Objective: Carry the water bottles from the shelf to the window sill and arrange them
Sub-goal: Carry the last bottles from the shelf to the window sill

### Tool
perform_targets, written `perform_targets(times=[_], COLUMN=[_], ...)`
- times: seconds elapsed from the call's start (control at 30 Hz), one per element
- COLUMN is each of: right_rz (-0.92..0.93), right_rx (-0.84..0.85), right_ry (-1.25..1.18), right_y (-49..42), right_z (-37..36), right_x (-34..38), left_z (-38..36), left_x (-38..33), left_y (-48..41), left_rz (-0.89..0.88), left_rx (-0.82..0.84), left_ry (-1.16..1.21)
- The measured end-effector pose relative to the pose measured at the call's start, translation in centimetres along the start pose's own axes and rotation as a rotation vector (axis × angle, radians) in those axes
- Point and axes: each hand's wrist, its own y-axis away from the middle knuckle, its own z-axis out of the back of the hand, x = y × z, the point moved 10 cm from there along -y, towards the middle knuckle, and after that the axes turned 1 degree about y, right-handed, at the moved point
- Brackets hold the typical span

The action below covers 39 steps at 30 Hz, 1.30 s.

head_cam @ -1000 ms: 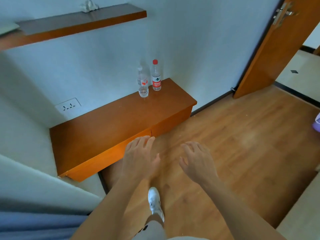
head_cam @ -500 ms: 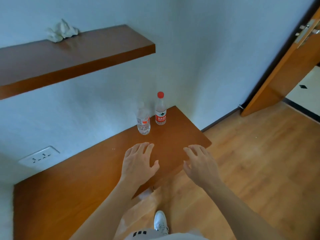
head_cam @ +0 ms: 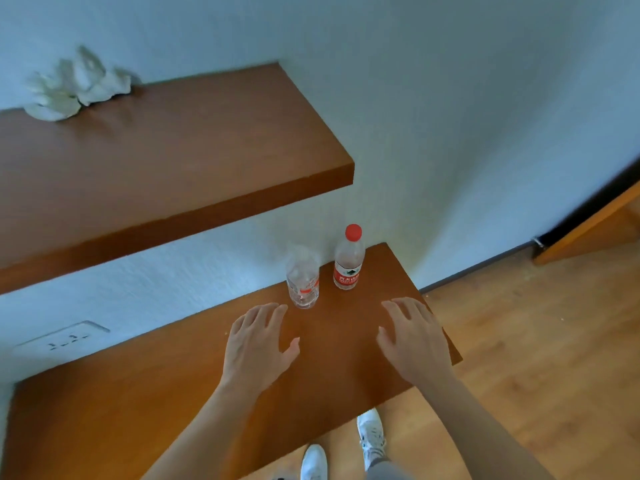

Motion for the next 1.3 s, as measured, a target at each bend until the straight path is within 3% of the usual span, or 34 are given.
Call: perform_targets(times=[0.13,0.27,0.4,0.57,0.73,1.03,1.3], right_rz=[-0.012,-0.069,-0.109,-0.090,0.021,0.008,-0.065], right_rx=[0.071,0.231,0.332,0.402,0.341,0.349,0.028], right_ry=[-0.074,-0.271,-0.574,-0.775,-0.860,-0.870,-0.934], right_y=[-5.4,-9.9,-13.2,-15.9,-17.4,-16.4,-13.7], right_z=[-1.4,-4.4,-7.2,-9.5,-9.4,-9.5,-1.9], right_x=[-1.7,-2.9,-2.1,-0.2,1.7,2.2,1.4], left_z=[-1.1,-3.7,-5.5,-7.7,-8.7,-7.0,-0.4], left_x=[2.2,3.1,2.0,1.2,1.8,1.6,0.0], left_y=[-3.1,-5.4,-6.9,-8.0,-8.8,-7.5,-4.0], left_rz=[0.171,0.380,0.442,0.553,0.652,0.701,0.685], left_rx=[0.025,0.076,0.018,-0.005,-0.116,-0.208,-0.335], left_ry=[0.073,0.368,0.611,0.862,0.944,0.943,1.046])
